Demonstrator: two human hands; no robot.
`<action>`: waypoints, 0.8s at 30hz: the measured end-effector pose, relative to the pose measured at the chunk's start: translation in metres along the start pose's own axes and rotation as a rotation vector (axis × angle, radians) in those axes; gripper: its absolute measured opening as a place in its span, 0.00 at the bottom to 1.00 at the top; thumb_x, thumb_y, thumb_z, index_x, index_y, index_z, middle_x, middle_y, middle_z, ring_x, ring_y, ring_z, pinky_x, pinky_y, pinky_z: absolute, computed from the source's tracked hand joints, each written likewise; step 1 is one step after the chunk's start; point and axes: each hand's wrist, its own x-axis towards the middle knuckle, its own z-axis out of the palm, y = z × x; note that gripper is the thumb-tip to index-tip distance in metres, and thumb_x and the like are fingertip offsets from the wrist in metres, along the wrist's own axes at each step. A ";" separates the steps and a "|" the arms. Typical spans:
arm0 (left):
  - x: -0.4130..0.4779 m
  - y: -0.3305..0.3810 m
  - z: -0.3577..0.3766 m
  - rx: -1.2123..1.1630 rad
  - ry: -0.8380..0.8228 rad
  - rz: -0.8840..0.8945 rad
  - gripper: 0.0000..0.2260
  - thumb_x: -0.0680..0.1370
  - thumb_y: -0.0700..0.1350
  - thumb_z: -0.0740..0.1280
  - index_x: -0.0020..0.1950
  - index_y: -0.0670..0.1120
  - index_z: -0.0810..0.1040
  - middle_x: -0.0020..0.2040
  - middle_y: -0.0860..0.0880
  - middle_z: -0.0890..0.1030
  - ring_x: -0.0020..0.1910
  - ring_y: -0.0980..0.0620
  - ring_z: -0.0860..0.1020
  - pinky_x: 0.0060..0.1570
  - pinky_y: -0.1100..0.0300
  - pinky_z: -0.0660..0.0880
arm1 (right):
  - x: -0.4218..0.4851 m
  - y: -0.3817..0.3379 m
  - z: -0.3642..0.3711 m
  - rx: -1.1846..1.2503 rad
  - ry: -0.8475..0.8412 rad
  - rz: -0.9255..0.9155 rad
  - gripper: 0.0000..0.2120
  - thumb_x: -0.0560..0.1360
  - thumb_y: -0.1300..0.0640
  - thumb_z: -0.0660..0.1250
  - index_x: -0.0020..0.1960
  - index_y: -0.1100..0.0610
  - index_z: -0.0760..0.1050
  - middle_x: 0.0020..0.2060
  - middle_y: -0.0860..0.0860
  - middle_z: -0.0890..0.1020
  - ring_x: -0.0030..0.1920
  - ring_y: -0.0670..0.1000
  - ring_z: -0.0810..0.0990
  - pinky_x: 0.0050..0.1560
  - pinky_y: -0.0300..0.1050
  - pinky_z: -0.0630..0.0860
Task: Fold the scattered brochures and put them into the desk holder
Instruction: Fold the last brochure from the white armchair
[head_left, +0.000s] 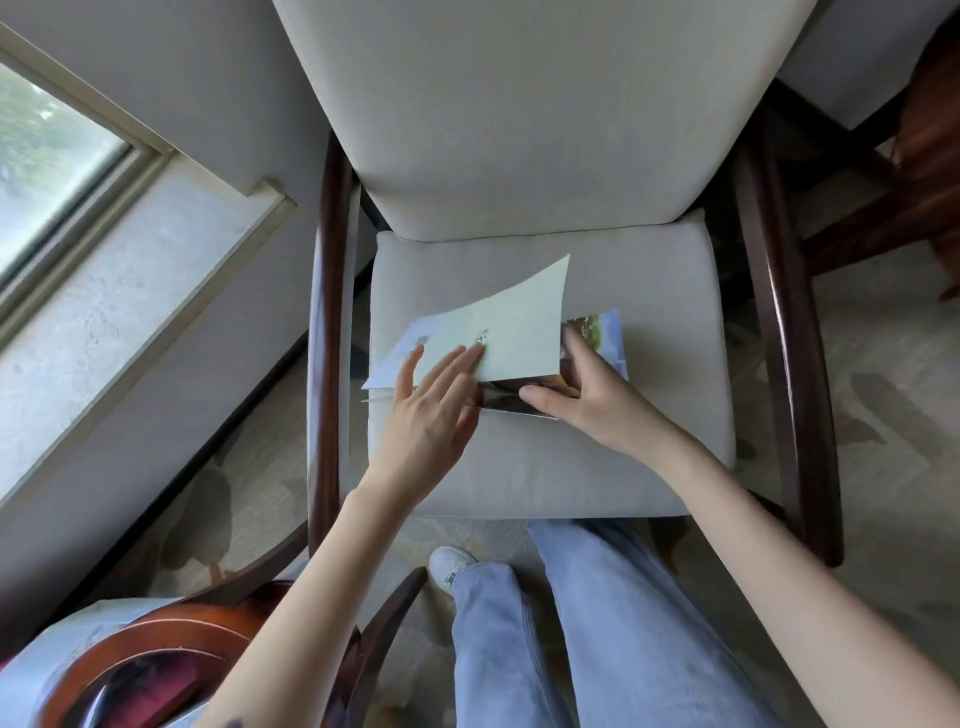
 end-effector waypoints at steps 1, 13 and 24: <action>-0.001 0.000 0.000 -0.009 0.020 0.007 0.05 0.72 0.34 0.70 0.47 0.37 0.78 0.62 0.43 0.79 0.59 0.46 0.79 0.67 0.40 0.65 | -0.001 -0.002 -0.001 0.001 0.005 0.003 0.19 0.76 0.61 0.65 0.60 0.43 0.64 0.59 0.44 0.77 0.58 0.39 0.76 0.59 0.35 0.72; -0.005 -0.014 -0.021 -0.453 0.241 -0.409 0.16 0.75 0.36 0.68 0.60 0.47 0.69 0.49 0.54 0.78 0.52 0.56 0.79 0.50 0.71 0.72 | -0.003 0.019 -0.032 -0.216 0.544 -0.067 0.03 0.77 0.61 0.63 0.48 0.57 0.75 0.44 0.45 0.79 0.49 0.45 0.77 0.50 0.31 0.70; -0.011 -0.055 -0.084 -0.679 0.100 -0.481 0.09 0.76 0.35 0.66 0.55 0.44 0.78 0.49 0.51 0.81 0.48 0.63 0.77 0.52 0.68 0.70 | 0.022 0.061 -0.054 -0.784 0.349 0.034 0.39 0.70 0.68 0.65 0.76 0.55 0.50 0.75 0.54 0.57 0.74 0.52 0.56 0.68 0.45 0.56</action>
